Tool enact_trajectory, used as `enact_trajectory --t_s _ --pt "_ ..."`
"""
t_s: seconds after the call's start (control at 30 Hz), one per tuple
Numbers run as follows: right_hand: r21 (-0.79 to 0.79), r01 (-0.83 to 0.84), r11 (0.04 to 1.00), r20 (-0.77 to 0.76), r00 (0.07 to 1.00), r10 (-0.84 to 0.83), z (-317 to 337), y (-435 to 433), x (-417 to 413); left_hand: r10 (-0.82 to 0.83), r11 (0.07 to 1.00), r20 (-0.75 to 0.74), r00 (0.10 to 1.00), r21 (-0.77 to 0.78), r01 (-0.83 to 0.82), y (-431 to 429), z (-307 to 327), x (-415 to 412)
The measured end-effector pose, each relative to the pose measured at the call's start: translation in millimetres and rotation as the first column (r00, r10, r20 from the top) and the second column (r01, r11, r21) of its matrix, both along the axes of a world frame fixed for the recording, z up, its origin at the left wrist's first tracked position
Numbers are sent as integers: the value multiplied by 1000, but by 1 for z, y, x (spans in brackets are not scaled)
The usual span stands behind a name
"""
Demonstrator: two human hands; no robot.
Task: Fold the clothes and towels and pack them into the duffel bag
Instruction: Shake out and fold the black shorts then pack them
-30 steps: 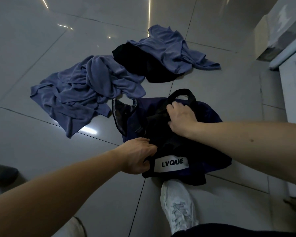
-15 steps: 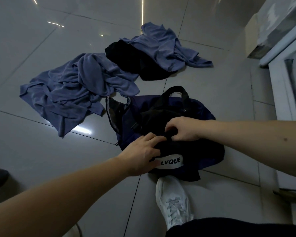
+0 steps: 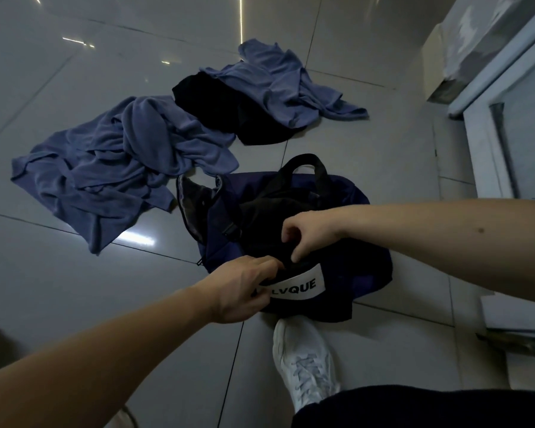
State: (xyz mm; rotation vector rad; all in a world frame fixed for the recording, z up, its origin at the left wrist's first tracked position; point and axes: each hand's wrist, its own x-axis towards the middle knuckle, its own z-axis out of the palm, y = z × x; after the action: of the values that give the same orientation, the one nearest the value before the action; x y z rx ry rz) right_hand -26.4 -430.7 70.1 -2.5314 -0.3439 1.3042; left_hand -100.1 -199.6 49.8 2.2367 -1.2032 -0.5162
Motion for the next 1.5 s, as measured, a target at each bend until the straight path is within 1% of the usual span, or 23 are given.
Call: enact_trajectory --t_s 0.1,0.17,0.2,0.27,0.33,0.47,0.5,0.53,0.57,0.6,0.63,0.67,0.7,0.77,0.8,0.83,0.9,1.0,1.13,1.27,1.4,1.43,1.5 --pt "-25 -41 999 26 999 41 1 -5 -7 -8 994 -24 1000 -108 5 3 5 1" --pt "3 -77 997 53 996 76 -6 2 -14 -7 989 -4 1000 -149 7 4 8 2" --pt "17 -101 995 28 995 101 -10 6 -17 -10 988 13 1000 -153 11 5 9 2" --pt "7 -169 986 -85 982 169 -12 13 -20 -14 990 42 999 -137 19 7 9 2" --pt "-71 -252 965 -194 953 234 -15 16 -22 -17 994 81 997 -110 26 10 5 3" --pt "-123 -410 904 -360 867 344 -17 23 -30 -31 999 168 985 33 26 17 -3 7" --pt "-109 -405 908 -346 872 347 -13 23 -29 -46 997 174 984 64 35 18 -3 9" --pt "-85 -368 926 -266 904 335 -8 21 -27 -61 995 181 981 86 46 19 -2 10" --pt "-53 -307 950 -104 948 300 -2 19 -22 -66 995 185 980 89 50 20 0 12" --pt "-22 -233 972 113 966 234 2 15 -17 -42 997 181 983 75 29 20 1 14" --pt "6 -166 986 317 936 155 4 12 -13 21 999 167 986 44 -29 19 1 17" --pt "13 -130 991 453 885 110 2 9 -11 121 993 154 981 -4 -122 18 1 21" --pt "-5 -132 991 510 852 116 -1 9 -12 245 969 150 958 -67 -237 16 0 27" --pt "-97 -210 973 468 853 230 -11 12 -17 471 881 185 863 -152 -448 11 -5 44" --pt "-122 -246 962 437 857 274 -17 16 -20 538 843 205 817 -149 -518 9 -7 55" --pt "-131 -270 954 419 857 300 -22 20 -22 570 821 227 790 -116 -559 7 -9 67" --pt "-125 -277 953 393 868 304 -28 26 -25 564 806 249 787 42 -591 4 -13 87" --pt "-113 -283 952 354 884 305 -33 30 -24 539 749 219 813 317 -582 -4 -18 103" --pt "-117 -284 952 334 891 307 -39 32 -20 518 705 188 834 458 -541 -15 -22 111" --pt "-129 -318 939 315 885 343 -45 36 -22 582 703 104 807 433 -563 -14 -33 121" --pt "-140 -320 937 292 891 348 -46 35 -23 580 766 -61 812 379 -519 -6 -42 129" --pt "-145 -324 935 288 890 354 -46 35 -22 571 776 -83 816 380 -504 -5 -43 131" --pt "-152 -330 932 279 890 361 -47 36 -21 553 773 -56 832 407 -487 -5 -43 131"
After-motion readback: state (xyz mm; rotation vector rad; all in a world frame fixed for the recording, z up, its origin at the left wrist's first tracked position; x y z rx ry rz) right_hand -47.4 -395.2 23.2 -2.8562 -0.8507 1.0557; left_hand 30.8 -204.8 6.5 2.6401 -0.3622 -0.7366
